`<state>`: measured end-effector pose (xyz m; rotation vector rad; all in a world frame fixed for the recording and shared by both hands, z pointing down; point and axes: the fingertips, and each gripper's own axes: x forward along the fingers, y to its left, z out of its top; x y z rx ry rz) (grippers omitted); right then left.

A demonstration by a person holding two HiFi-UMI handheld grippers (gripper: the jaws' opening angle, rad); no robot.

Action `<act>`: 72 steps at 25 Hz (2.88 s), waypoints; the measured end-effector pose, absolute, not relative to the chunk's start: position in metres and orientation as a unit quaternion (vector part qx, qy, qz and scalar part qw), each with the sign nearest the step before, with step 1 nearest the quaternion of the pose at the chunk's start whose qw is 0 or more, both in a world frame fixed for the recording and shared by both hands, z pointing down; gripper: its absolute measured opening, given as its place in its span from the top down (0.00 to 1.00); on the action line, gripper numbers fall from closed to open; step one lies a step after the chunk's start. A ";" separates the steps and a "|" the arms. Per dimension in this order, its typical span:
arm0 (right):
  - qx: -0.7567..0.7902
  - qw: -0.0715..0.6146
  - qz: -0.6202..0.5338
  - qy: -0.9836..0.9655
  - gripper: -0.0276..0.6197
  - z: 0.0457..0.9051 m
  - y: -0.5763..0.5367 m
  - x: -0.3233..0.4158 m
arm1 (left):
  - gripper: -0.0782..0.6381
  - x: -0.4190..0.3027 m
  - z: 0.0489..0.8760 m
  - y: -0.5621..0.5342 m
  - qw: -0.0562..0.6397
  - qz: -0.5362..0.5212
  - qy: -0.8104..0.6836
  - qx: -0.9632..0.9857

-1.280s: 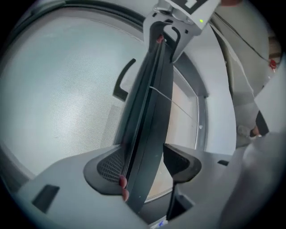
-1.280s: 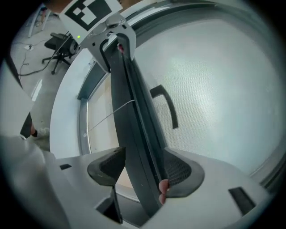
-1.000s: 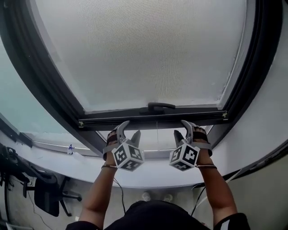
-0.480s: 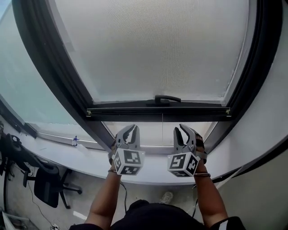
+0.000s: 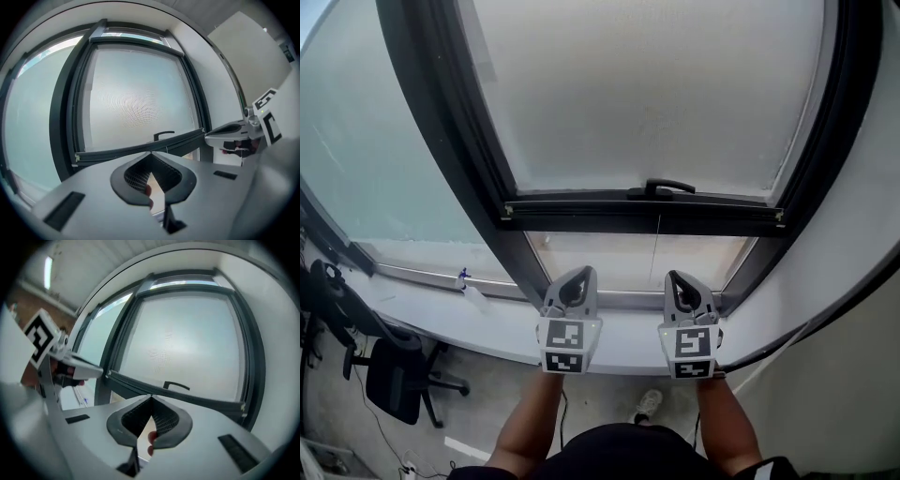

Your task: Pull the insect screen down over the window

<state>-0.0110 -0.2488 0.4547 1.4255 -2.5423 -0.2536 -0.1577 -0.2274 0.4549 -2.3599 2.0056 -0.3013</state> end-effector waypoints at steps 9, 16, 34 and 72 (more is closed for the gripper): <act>0.498 0.064 -0.035 -0.864 0.95 0.457 -0.169 -0.023 | 0.89 -0.169 0.462 -0.148 -0.001 -0.079 0.641 -0.764; 0.510 0.076 -0.035 -0.856 0.95 0.471 -0.116 -0.026 | 0.89 -0.169 0.480 -0.098 -0.025 -0.073 0.632 -0.771; 0.520 0.079 -0.040 -0.849 0.95 0.469 -0.047 0.059 | 0.89 -0.084 0.474 -0.036 -0.018 -0.074 0.629 -0.774; 0.526 0.072 -0.031 -0.847 0.95 0.481 0.032 0.061 | 0.89 -0.083 0.484 0.048 -0.019 -0.074 0.637 -0.767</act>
